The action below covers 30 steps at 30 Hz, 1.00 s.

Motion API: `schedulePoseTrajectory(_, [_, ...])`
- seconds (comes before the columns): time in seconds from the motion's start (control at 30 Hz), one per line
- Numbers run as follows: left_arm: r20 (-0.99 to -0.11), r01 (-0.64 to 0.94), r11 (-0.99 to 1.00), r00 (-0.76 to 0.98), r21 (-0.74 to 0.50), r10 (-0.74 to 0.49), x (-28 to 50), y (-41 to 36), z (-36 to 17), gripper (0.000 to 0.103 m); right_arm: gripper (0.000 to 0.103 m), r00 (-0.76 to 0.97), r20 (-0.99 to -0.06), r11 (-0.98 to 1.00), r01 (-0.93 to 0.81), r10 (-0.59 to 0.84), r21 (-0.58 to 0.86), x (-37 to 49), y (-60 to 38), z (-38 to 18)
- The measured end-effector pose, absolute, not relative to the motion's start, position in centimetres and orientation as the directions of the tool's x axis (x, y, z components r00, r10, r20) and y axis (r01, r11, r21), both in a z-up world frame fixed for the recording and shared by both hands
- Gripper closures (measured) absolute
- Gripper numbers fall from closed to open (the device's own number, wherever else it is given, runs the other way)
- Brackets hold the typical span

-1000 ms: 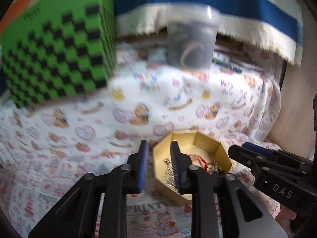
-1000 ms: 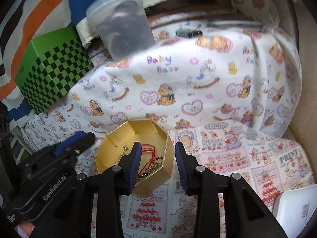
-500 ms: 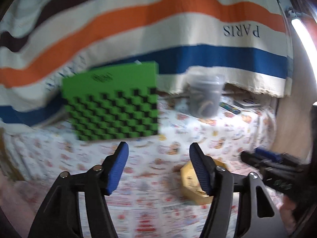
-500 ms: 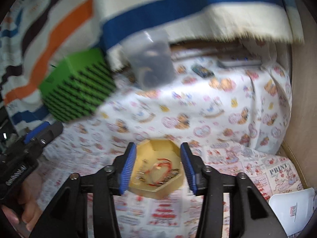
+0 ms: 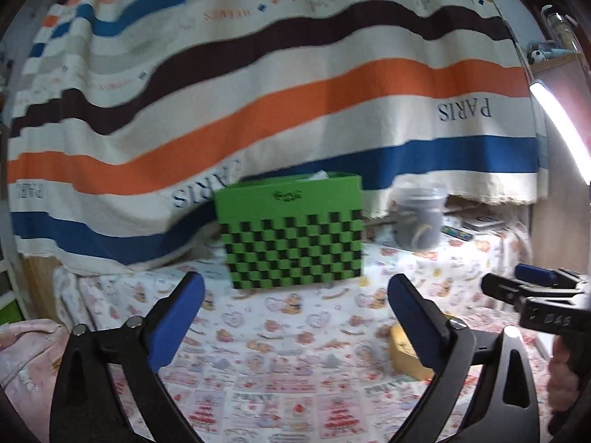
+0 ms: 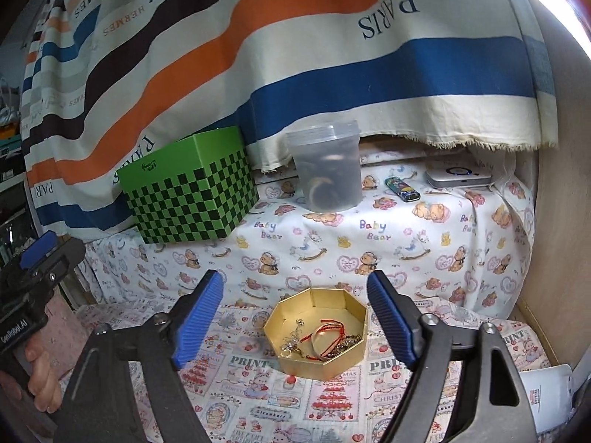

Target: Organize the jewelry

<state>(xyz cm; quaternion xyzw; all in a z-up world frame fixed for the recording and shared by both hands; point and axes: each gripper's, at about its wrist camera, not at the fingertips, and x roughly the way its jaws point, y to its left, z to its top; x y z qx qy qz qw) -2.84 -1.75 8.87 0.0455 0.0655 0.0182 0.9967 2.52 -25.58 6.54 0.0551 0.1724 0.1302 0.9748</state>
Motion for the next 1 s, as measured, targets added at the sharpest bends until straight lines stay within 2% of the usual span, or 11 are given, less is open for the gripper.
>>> schedulePoseTrajectory(0.2, [-0.142, 0.018, 0.998, 0.990, 0.057, -0.010, -2.5, -0.5, 6.6, 0.001, 0.010, 0.906, -0.315, 0.958, -0.244, 0.281, 0.153, 2.6, -25.2, 5.9])
schedulePoseTrajectory(0.3, [-0.176, 0.044, 0.998, 0.984, 0.040, -0.036, -1.9, -0.2, 5.5, 0.001, 0.000, 0.916, -0.295, 0.960, -0.243, 0.274, 0.138, 2.4, -24.8, 5.5])
schedulePoseTrajectory(0.53, [-0.211, 0.023, 1.000, 0.977, 0.009, -0.021, -0.6, 0.6, 2.8, 0.001, 0.000, 0.936, -0.262, 0.971, -0.222, 0.236, 0.085, 2.2, -23.8, 4.3])
schedulePoseTrajectory(0.67, [-0.191, 0.009, 1.000, 0.982, 0.027, -0.004, -0.3, 0.8, 1.8, 0.001, 0.000, 0.962, -0.210, 0.984, -0.176, 0.174, 0.013, 2.0, -23.1, 3.2])
schedulePoseTrajectory(0.83, [-0.200, 0.032, 0.999, 0.979, -0.027, -0.037, 0.2, 1.7, 1.2, 0.001, 0.000, 0.965, -0.213, 0.986, -0.164, 0.154, -0.027, 2.3, -22.5, 2.0])
schedulePoseTrajectory(1.0, [-0.254, 0.034, 0.999, 0.966, -0.041, -0.043, 1.1, 1.6, 0.5, 0.001, 0.000, 0.978, -0.190, 0.993, -0.104, 0.092, -0.057, 2.2, -22.1, 1.1])
